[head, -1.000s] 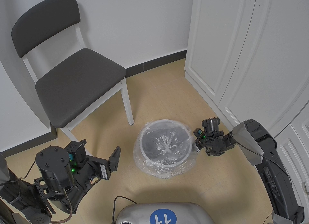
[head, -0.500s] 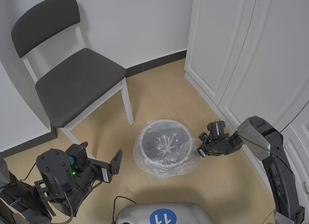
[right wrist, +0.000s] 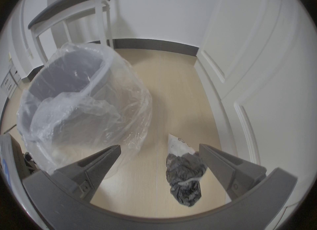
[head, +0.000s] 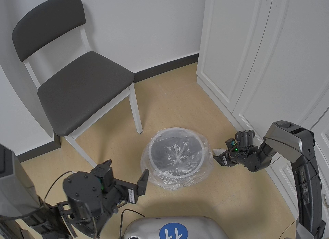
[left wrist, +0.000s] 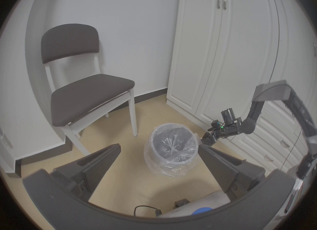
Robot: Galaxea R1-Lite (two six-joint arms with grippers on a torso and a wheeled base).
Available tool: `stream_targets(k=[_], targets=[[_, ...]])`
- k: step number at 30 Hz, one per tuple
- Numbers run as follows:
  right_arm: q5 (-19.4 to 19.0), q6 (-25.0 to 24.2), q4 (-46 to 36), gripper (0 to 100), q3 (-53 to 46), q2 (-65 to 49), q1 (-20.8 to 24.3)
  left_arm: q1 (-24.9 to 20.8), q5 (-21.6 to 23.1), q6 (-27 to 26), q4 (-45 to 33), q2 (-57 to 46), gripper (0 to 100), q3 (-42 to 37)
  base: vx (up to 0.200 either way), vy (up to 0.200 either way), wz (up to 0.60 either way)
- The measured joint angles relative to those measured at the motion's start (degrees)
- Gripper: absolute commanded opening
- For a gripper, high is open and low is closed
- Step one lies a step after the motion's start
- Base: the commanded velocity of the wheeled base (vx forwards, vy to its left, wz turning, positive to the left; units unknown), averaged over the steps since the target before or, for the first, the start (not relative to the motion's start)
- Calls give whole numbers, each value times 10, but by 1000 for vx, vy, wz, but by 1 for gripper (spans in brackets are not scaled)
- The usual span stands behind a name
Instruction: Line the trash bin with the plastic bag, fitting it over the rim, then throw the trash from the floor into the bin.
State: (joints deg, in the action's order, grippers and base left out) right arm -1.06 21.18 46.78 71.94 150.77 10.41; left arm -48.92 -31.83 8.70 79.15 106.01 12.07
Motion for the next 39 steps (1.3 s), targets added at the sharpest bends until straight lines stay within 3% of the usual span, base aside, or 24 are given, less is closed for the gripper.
stream_targets(k=[4, 8, 15, 18, 25, 31, 35, 39], targets=[[1, -19, 48, 100, -50, -16, -9, -5, 0, -34, -2, 44, 100, 43, 0, 0, 0], [1, -49, 118, 100, -91, -28, -21, 2, 0, -65, -59, 85, 100, 115, 0, 0, 0], [2, -97, 158, 100, -123, -49, -36, 23, 0, -82, -242, 140, 100, 280, 0, 0, 0], [0, -109, 166, 100, -133, -67, -49, 35, 0, -86, -357, 171, 100, 384, 0, 0, 0], [-15, -115, 176, 100, -144, -94, -81, 51, -12, -93, -480, 236, 100, 537, 0, 0, 0], [-62, -117, 192, 100, -146, -105, -108, 61, -38, -101, -564, 317, 100, 677, 0, 0, 0], [-140, -120, 243, 100, -144, -99, -124, 66, -51, -105, -632, 369, 100, 757, 0, 0, 0], [-179, -123, 271, 100, -140, -85, -135, 70, -78, -109, -683, 409, 100, 829, 0, 0, 0]])
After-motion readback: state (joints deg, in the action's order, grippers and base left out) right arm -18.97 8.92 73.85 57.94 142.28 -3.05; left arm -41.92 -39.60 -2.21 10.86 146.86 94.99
